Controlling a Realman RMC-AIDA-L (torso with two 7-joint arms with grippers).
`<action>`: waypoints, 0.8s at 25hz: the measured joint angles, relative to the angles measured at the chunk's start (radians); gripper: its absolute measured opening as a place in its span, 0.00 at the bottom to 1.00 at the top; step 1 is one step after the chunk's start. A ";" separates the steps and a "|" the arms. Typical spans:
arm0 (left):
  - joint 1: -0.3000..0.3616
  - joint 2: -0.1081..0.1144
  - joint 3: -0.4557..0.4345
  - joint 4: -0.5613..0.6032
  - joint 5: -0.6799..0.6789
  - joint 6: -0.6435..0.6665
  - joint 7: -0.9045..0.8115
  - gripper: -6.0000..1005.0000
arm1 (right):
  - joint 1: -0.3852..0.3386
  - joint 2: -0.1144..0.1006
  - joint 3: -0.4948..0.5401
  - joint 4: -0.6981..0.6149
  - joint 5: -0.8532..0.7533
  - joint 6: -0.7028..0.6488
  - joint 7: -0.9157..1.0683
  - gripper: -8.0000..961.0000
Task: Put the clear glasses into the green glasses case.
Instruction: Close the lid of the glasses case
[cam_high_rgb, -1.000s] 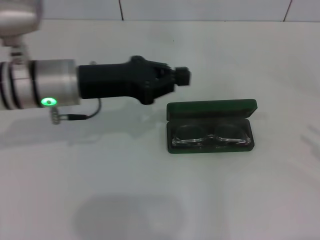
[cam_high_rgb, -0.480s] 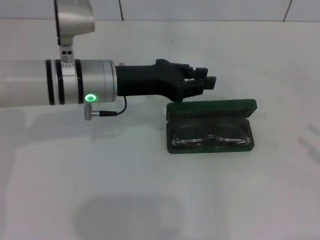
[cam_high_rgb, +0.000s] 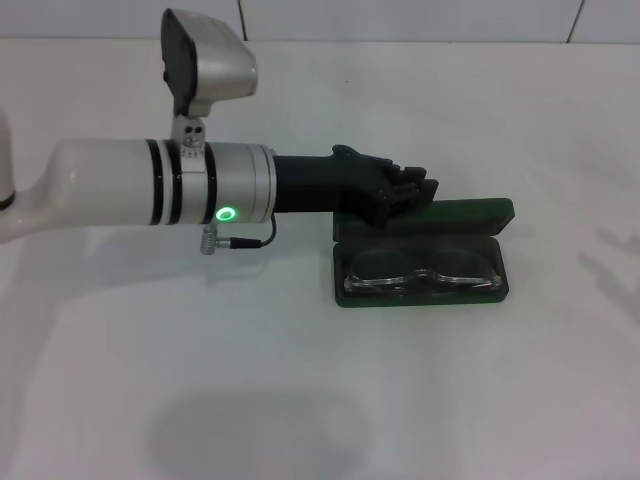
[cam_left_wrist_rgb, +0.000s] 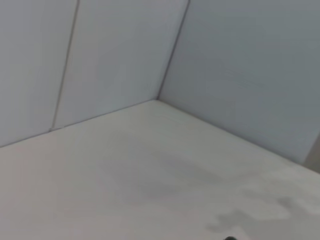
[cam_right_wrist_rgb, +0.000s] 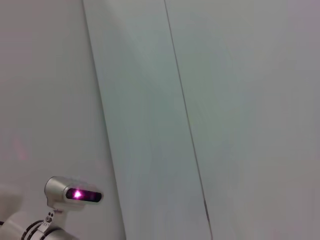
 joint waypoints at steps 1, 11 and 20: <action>0.000 0.000 0.017 0.000 -0.013 -0.012 0.000 0.21 | 0.001 0.001 0.000 0.000 -0.003 0.004 -0.003 0.41; -0.008 0.000 0.061 0.003 -0.046 -0.056 0.005 0.21 | 0.014 0.002 0.001 0.031 -0.025 0.027 -0.024 0.41; -0.009 0.000 0.111 0.000 -0.048 -0.063 0.000 0.21 | 0.025 0.003 0.001 0.037 -0.025 0.037 -0.025 0.41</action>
